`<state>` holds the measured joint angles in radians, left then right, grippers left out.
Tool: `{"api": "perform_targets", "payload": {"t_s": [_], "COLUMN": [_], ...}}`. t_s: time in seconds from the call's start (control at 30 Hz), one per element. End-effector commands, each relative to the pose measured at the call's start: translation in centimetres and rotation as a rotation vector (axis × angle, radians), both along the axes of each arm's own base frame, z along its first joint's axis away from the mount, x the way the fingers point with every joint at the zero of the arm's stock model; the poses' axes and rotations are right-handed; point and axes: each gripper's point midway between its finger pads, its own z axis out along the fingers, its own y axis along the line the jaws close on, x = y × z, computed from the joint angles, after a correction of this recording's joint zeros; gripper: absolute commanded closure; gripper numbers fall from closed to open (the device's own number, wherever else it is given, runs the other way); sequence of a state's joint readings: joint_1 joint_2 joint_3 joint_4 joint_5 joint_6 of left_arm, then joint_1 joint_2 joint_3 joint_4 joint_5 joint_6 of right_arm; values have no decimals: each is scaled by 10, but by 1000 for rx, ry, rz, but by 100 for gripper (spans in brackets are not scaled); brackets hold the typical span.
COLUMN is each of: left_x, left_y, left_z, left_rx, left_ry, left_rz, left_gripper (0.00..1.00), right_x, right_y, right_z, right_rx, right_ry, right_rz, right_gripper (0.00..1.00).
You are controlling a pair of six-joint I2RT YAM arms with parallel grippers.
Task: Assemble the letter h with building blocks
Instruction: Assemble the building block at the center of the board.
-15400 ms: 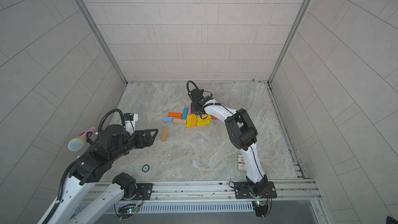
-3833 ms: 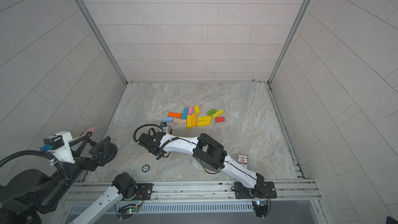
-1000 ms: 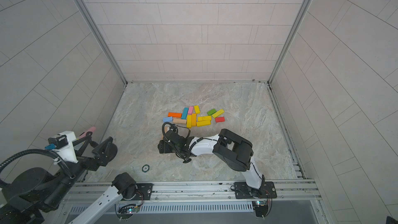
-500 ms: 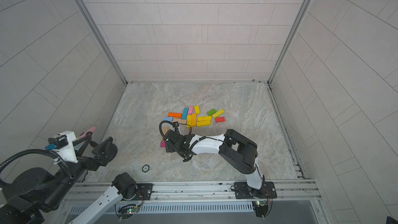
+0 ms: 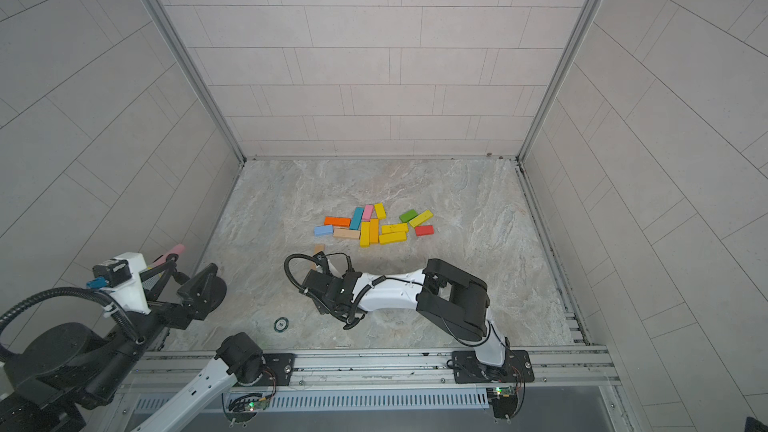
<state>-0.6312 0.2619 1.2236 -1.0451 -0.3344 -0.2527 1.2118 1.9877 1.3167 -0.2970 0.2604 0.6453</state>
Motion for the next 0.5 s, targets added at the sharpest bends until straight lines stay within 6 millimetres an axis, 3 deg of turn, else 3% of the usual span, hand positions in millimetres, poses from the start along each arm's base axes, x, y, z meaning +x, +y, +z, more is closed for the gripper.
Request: {"api": "perform_targets", "payload": {"t_s": [0.0, 0.47], "left_x": [1, 1], "left_y": [1, 1], "left_z": [2, 1], "left_rx": [14, 18], "left_ry": [-9, -11], "left_rz": [2, 5], "left_gripper": [0, 0], "right_x": [2, 13], "right_y": [-4, 1], "right_z": [-9, -18], "right_rx": [-64, -96], "right_ry": [-21, -46], "right_rz": [-4, -39], "right_gripper": [11, 13]}}
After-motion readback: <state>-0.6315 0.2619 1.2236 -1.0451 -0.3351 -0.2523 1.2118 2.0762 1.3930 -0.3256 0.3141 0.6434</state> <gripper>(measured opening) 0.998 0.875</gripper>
